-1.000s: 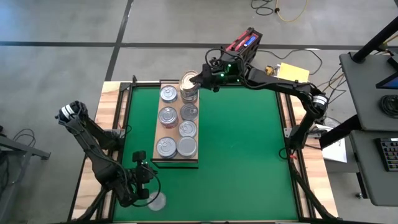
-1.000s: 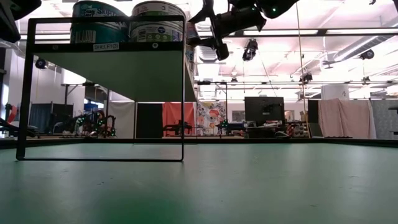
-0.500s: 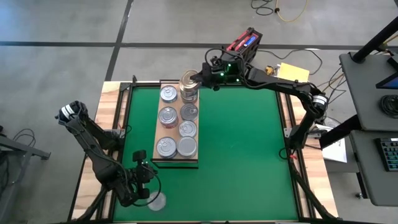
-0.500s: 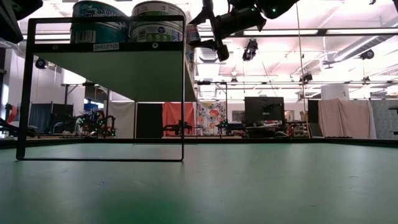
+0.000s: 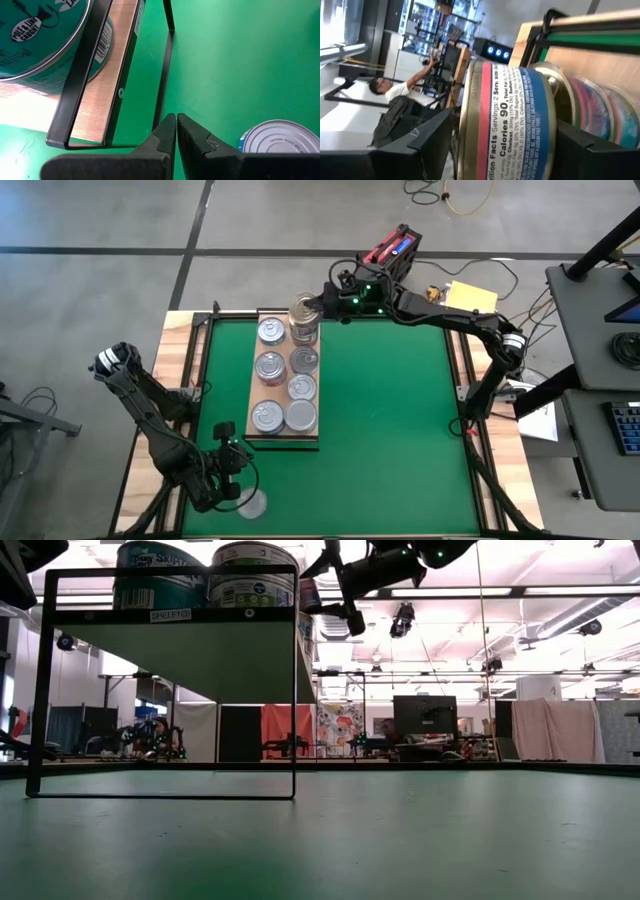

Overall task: Stack canned seafood by type on shelf
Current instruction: Stack the blue and pink tuna can on top of the blue and pink tuna cans on the shelf

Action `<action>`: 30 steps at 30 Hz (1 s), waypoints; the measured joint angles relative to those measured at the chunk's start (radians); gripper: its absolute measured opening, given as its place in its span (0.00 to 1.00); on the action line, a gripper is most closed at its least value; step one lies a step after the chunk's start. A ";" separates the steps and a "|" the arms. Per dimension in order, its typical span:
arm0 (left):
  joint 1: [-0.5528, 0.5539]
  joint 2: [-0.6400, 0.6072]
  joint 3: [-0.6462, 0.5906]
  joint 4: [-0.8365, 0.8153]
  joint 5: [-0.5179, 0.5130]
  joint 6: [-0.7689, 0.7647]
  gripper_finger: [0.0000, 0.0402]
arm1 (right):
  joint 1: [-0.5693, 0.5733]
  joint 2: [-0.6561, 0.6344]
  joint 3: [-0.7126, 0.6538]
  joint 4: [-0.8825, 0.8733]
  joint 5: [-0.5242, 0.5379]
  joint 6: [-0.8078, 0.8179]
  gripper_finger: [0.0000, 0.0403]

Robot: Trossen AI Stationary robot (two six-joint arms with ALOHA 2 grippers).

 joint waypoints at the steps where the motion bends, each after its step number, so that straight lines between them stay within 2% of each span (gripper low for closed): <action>1: 0.000 0.000 0.000 0.000 0.000 0.000 0.00 | 0.000 0.000 0.000 0.000 0.012 -0.005 0.63; 19: 0.001 0.000 -0.006 -0.001 0.000 0.000 0.00 | 0.031 0.000 0.000 -0.005 0.129 -0.132 0.61; 30: 0.000 0.000 -0.006 -0.001 0.000 0.000 0.00 | 0.060 0.000 0.000 -0.006 0.138 -0.217 0.64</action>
